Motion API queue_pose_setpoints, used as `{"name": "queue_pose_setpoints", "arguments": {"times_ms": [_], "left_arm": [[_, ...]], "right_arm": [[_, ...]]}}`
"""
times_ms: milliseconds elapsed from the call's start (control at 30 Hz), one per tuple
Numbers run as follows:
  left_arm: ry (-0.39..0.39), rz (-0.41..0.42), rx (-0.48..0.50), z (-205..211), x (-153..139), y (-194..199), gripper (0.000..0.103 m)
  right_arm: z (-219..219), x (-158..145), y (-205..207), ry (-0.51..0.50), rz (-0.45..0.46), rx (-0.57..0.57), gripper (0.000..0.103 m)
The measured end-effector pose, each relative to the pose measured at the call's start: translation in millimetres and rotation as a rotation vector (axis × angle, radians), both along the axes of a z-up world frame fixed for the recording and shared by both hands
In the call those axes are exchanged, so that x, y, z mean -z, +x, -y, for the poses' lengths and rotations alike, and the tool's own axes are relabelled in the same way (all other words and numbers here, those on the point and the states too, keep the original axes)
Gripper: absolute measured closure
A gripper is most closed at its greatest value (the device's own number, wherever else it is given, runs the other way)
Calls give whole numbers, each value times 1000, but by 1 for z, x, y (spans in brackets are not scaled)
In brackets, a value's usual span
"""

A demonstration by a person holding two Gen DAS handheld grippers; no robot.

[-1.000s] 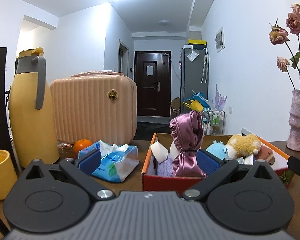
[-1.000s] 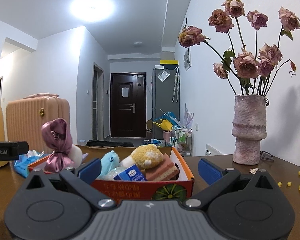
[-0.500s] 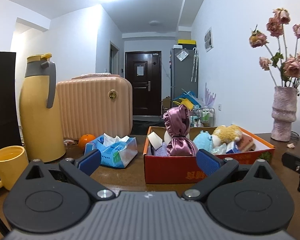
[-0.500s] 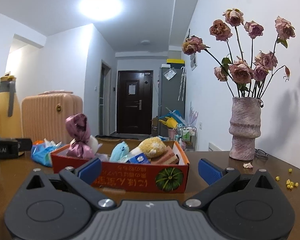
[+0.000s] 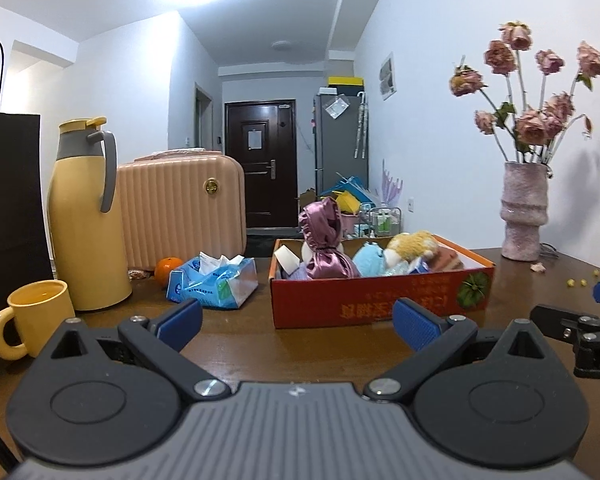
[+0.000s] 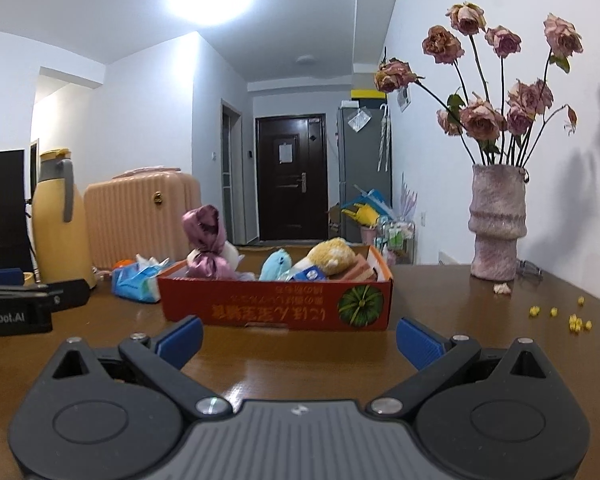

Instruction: Organize soft objects

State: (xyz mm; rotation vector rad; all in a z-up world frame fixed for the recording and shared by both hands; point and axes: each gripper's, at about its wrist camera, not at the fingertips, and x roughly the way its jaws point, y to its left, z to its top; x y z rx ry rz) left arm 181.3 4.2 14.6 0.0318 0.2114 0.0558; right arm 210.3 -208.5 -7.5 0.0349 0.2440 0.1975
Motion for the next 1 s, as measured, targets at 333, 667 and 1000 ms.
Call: {"name": "queue_pose_setpoints", "arguments": {"times_ms": [333,667,1000], "left_arm": [[53,-7,44,14,15,-46,0],[31,-18,65,16,17,-60,0],[30,-11,64,18,17,-62,0]], "right_arm": [[2,6,-37,12,-51,-36,0],[6,6,-53,11,-52,-26,0],[7,3,-55,9,-38,-23,0]]}}
